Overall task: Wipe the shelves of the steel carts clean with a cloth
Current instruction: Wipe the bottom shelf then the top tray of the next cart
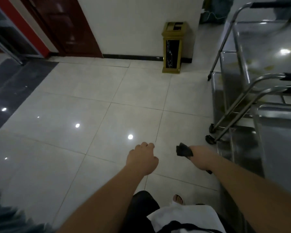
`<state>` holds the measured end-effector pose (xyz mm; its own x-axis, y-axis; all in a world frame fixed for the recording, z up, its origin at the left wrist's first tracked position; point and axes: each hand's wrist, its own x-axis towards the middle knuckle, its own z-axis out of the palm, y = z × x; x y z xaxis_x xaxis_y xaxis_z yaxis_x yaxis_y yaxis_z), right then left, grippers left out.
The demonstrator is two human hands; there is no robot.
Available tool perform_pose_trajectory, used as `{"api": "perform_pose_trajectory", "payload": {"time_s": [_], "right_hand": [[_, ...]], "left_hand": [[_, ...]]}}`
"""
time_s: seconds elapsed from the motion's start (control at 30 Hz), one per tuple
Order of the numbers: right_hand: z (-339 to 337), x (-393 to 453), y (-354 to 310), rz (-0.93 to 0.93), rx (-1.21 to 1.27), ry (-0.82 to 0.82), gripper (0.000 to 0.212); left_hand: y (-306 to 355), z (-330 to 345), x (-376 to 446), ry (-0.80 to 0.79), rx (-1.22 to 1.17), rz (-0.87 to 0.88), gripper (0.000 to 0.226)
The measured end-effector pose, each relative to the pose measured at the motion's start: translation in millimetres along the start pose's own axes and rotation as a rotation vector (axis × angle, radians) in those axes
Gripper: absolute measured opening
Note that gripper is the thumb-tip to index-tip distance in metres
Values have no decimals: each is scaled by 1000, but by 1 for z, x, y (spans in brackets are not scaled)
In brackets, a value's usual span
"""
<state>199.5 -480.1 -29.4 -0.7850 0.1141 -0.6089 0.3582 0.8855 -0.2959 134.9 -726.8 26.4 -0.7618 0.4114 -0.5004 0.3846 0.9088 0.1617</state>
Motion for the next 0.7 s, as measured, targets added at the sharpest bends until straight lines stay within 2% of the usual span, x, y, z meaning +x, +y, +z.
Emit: {"api": "perform_pose_trajectory", "payload": {"time_s": [0.17,0.3,0.5,0.63,0.7], "right_hand": [[-25,40,8,96,50,25,14],[-40,74,20,268,201,20,7],[-56,106,17,609,521,144,16],[-54,109,14,699,673,230,16],[-48,109,19,751,694,217,16]], "left_hand": [[2,-34,84,-45,52,109,56],[6,-63,166,-83,123,241,55],[14,-106,278,-166,319,448,53],[47,-118,328,-238,439,583,55],[71,-118,343,-264,492,656,54]]}}
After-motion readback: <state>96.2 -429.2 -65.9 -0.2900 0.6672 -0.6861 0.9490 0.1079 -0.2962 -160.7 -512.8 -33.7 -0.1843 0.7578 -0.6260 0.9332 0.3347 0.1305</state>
